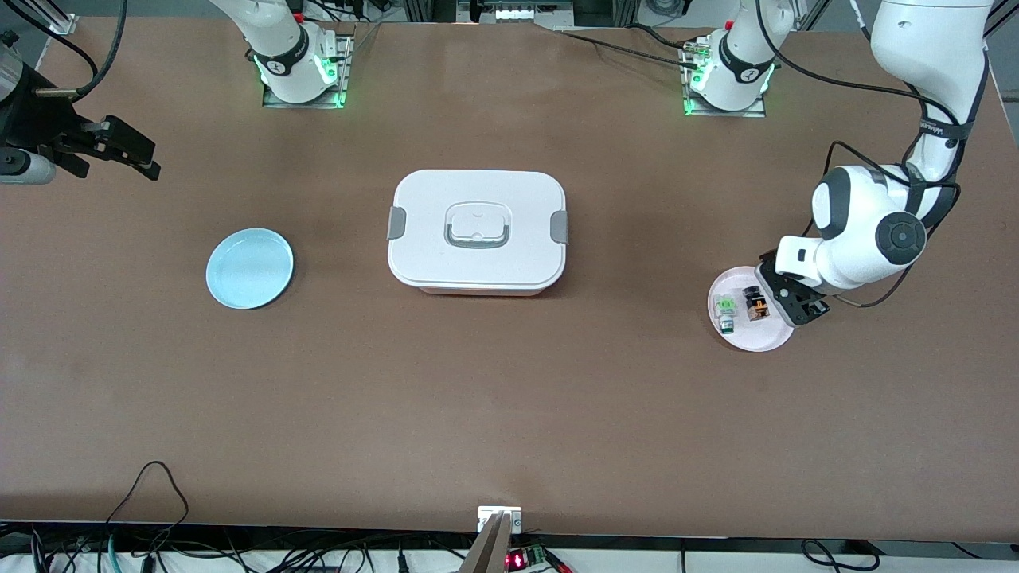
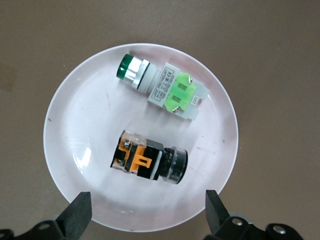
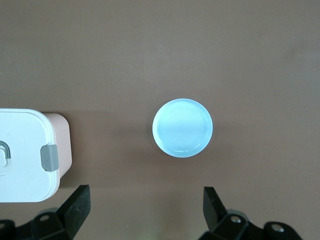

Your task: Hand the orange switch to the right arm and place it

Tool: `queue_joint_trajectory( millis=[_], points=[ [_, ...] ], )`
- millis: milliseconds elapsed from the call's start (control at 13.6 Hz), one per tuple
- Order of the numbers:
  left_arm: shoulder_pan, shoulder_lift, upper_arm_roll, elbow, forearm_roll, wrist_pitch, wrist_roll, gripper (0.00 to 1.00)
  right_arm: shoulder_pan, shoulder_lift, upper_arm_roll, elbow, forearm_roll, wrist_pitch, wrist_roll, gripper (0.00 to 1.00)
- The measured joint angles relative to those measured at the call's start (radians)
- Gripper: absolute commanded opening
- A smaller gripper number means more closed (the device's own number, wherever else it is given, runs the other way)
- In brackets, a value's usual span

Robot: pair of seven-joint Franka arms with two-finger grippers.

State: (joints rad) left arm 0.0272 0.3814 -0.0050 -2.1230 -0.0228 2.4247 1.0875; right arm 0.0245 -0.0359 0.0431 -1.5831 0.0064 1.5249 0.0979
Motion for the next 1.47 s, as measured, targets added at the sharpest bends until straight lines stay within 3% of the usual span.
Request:
queue_joint_trajectory(
  millis=[737, 885, 1253, 1401, 1475],
  points=[
    [0.000, 0.085, -0.014, -0.001, 0.000, 0.130, 0.004, 0.99, -0.001, 0.004, -0.006, -0.002, 0.000, -0.018, 0.000, 1.00],
    [0.000, 0.089, -0.014, -0.001, 0.000, 0.132, 0.004, 0.89, -0.001, 0.004, -0.006, -0.003, 0.000, -0.026, 0.000, 1.00],
    [0.000, 0.089, -0.014, -0.001, 0.000, 0.134, 0.004, 0.87, -0.001, 0.006, -0.007, -0.006, 0.000, -0.035, 0.000, 1.00],
    [0.000, 0.089, -0.015, -0.001, 0.000, 0.134, 0.004, 0.56, -0.001, 0.009, -0.007, -0.006, 0.000, -0.037, 0.000, 1.00],
    [0.000, 0.089, -0.015, -0.001, 0.000, 0.134, 0.004, 0.28, -0.001, 0.010, -0.007, -0.006, 0.000, -0.040, 0.000, 1.00]
  ],
)
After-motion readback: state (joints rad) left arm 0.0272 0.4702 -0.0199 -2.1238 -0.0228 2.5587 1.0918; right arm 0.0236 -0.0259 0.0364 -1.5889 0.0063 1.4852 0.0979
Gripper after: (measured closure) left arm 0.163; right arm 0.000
